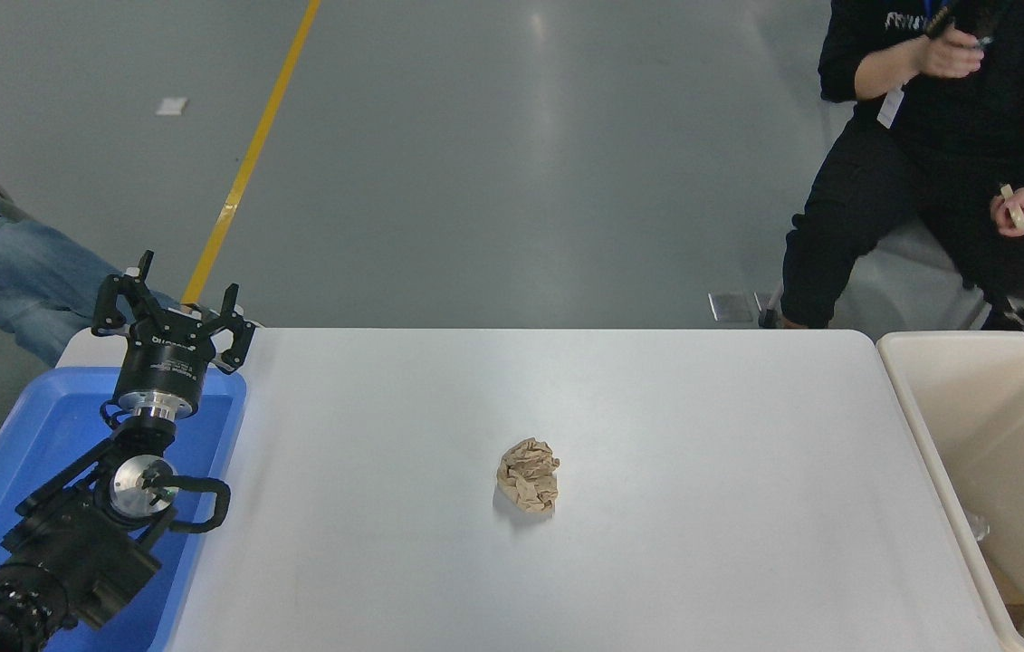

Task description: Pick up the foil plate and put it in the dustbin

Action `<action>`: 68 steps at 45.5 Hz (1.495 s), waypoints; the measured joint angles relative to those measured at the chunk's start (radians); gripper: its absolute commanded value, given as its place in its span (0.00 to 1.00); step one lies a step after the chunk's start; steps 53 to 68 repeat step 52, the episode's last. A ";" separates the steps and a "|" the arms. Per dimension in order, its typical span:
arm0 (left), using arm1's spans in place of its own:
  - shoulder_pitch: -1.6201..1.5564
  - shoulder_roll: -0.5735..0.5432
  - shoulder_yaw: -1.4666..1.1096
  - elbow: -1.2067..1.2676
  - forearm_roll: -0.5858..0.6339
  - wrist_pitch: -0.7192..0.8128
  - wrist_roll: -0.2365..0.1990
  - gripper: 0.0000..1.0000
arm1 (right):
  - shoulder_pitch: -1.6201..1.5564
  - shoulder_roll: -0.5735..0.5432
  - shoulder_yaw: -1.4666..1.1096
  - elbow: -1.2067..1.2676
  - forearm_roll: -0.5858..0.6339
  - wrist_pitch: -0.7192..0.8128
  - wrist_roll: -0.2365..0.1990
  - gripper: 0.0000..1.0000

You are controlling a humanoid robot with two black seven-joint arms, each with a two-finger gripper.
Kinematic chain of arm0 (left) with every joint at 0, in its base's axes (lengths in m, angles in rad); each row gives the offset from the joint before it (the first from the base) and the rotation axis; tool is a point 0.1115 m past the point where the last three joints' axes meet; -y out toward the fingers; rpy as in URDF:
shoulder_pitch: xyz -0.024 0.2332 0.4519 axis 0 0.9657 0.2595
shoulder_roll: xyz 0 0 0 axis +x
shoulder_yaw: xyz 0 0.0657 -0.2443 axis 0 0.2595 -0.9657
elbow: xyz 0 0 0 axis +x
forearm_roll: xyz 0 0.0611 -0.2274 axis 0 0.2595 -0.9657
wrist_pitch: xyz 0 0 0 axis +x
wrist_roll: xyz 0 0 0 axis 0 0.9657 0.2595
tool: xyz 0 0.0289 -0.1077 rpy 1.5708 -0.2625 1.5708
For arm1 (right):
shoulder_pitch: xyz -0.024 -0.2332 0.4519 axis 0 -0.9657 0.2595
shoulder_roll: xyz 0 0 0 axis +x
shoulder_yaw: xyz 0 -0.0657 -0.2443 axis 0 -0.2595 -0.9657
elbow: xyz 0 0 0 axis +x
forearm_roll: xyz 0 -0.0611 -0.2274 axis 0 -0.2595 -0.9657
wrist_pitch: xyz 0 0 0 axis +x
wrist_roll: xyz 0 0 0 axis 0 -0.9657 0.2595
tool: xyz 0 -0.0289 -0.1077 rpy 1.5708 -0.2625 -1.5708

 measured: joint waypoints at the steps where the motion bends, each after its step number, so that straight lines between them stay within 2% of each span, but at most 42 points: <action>1: 0.000 0.000 0.000 0.000 0.000 0.000 0.000 0.99 | 0.028 0.015 -0.020 0.024 -0.005 0.009 0.000 1.00; 16: 0.000 0.000 0.000 0.000 0.000 0.000 0.000 0.99 | 0.360 0.134 -0.222 0.336 -0.039 0.094 -0.014 1.00; 42: 0.000 0.000 0.000 0.000 0.000 0.000 0.000 0.99 | 0.992 0.145 -0.446 0.975 -0.045 0.285 -0.072 1.00; 52: 0.000 0.000 0.000 0.000 0.000 0.001 0.000 0.99 | 1.111 0.115 -0.470 1.080 -0.044 0.353 -0.079 1.00; 68: 0.000 0.000 0.000 0.000 0.000 0.001 0.000 0.99 | 1.111 0.115 -0.470 1.080 -0.044 0.353 -0.079 1.00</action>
